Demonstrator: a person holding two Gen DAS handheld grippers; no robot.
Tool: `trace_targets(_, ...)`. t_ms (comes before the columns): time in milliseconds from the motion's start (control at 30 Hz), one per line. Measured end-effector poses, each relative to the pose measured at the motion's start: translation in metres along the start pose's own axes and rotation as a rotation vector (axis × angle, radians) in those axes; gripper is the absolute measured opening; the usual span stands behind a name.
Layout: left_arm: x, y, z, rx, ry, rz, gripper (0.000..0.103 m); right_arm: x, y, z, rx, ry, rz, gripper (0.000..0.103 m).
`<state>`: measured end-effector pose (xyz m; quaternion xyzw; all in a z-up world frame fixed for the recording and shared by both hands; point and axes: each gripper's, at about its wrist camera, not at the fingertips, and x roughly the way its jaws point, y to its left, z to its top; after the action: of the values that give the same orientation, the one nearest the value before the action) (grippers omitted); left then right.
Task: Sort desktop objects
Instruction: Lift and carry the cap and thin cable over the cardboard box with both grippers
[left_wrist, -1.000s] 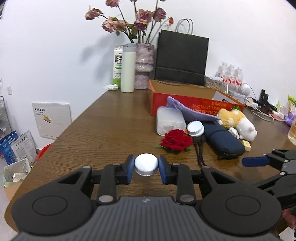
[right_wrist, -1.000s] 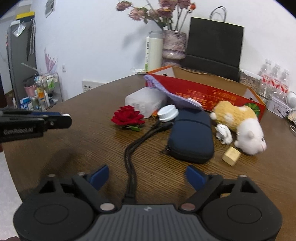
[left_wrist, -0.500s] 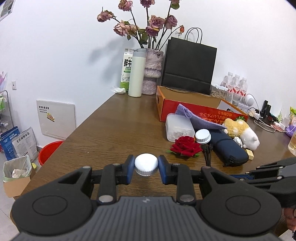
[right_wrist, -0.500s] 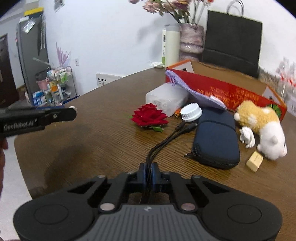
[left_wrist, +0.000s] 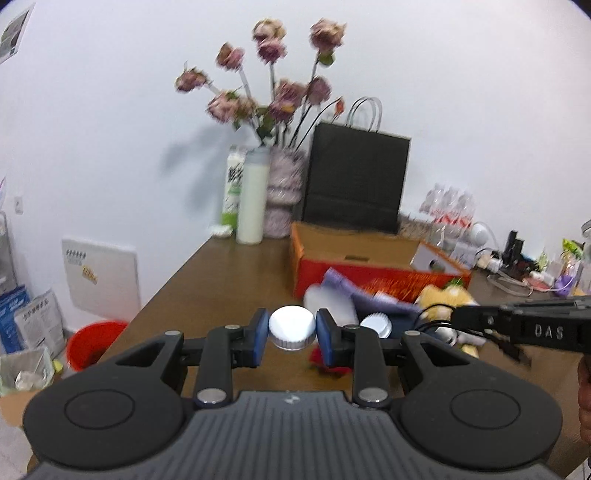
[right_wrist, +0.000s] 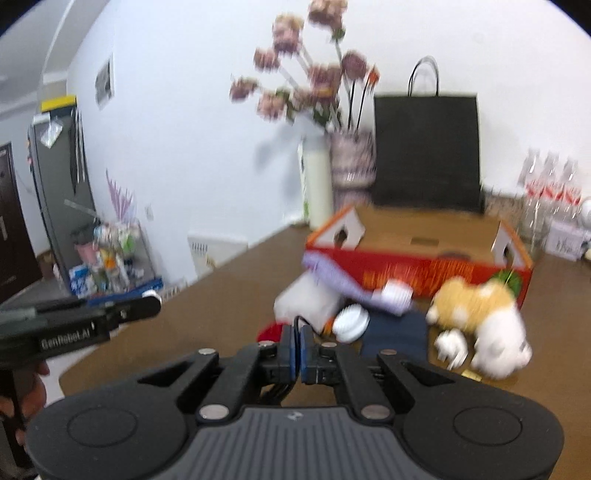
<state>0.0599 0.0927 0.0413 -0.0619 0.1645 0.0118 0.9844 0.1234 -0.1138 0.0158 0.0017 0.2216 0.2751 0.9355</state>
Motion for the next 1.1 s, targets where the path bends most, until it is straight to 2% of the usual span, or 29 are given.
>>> trace_targets(367, 0.020, -0.042, 0.053, 0.035, -0.105, -0.101, 0.029, -0.017, -0.031, 0.061, 0.032, -0.206, -0.030, 0.001)
trace_targets(667, 0.076, -0.068, 0.101, 0.012, -0.157, -0.143, 0.029, 0.011, -0.069, 0.113, 0.040, -0.313, -0.095, 0.001)
trace_targets(900, 0.148, -0.084, 0.123, -0.003, -0.140, -0.163, 0.029, 0.059, -0.115, 0.130, 0.102, -0.327, -0.129, 0.001)
trace_targets(1100, 0.218, -0.092, 0.122, 0.001, -0.039, -0.163, 0.029, 0.108, -0.155, 0.126, 0.141, -0.289, -0.143, 0.001)
